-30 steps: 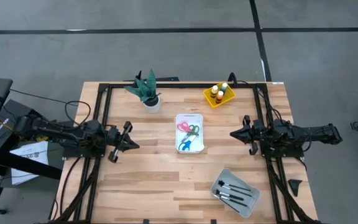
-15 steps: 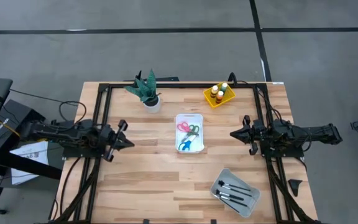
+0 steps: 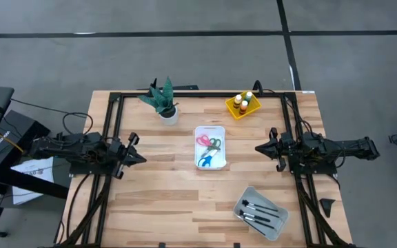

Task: Pick & Place Paint Supplies
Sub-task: Return to Home Position

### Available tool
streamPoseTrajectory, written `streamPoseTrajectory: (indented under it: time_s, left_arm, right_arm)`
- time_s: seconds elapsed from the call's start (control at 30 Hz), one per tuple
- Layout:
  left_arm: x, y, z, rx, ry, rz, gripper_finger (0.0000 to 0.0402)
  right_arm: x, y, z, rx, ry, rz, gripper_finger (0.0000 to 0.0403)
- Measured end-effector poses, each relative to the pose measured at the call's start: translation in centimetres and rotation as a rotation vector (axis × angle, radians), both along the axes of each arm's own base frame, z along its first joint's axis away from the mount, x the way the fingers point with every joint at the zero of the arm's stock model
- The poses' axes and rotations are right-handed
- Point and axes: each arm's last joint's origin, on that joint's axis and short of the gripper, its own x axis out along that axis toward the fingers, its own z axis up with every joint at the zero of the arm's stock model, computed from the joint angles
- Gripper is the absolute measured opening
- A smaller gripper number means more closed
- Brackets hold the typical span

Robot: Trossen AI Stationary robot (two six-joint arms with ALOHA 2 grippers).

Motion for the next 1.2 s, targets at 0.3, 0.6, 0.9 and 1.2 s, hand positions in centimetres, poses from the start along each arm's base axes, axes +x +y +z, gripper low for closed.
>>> streamPoseTrajectory:
  time_s: [0.3, 0.6, 0.9, 1.2]
  left_arm:
    - [0.1, 0.0, -0.6, 0.005, 0.061, 0.000, 0.0002]
    - [0.5, 0.0, -0.8, -0.002, 0.096, -0.001, 0.0002]
    - [0.9, -0.1, -1.2, 0.001, 0.146, -0.001, 0.0002]
    - [1.2, -0.1, -1.6, 0.005, 0.199, -0.001, 0.0002]
  right_arm:
    - [0.0, 0.0, 0.0, 0.000, -0.003, 0.000, 0.0013]
    - [0.0, 0.0, 0.0, 0.000, -0.001, 0.000, 0.0013]
    - [0.0, 0.0, 0.0, 0.000, 0.000, 0.000, 0.0013]
    - [0.0, 0.0, 0.0, 0.000, 0.000, 0.000, 0.0013]
